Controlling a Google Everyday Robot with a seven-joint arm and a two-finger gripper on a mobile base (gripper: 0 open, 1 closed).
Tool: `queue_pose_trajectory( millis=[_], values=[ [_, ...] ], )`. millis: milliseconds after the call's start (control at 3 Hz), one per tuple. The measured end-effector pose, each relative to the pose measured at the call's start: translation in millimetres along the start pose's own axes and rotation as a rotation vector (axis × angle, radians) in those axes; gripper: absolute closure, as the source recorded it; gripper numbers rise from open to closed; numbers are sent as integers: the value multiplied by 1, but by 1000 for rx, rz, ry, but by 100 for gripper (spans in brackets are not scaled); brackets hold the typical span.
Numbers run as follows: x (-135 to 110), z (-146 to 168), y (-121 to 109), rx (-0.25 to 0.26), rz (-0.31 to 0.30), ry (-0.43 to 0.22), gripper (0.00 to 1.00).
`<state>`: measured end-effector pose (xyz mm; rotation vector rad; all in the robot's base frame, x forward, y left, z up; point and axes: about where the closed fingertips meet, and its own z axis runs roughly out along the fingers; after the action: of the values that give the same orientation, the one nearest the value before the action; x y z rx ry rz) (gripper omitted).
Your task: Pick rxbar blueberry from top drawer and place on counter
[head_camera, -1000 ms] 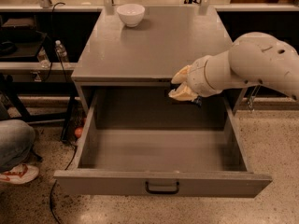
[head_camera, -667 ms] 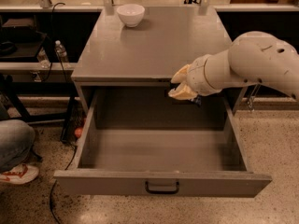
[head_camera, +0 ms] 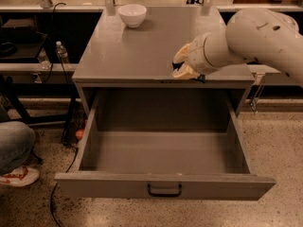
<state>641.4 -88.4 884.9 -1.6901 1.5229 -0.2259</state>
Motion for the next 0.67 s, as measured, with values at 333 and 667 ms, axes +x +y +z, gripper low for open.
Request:
queue_pose_trajectory(
  millis=[333, 667],
  values=[
    [-7, 19, -35, 17, -82, -30, 100],
    [-15, 48, -60, -6, -128, -77, 100]
  ],
)
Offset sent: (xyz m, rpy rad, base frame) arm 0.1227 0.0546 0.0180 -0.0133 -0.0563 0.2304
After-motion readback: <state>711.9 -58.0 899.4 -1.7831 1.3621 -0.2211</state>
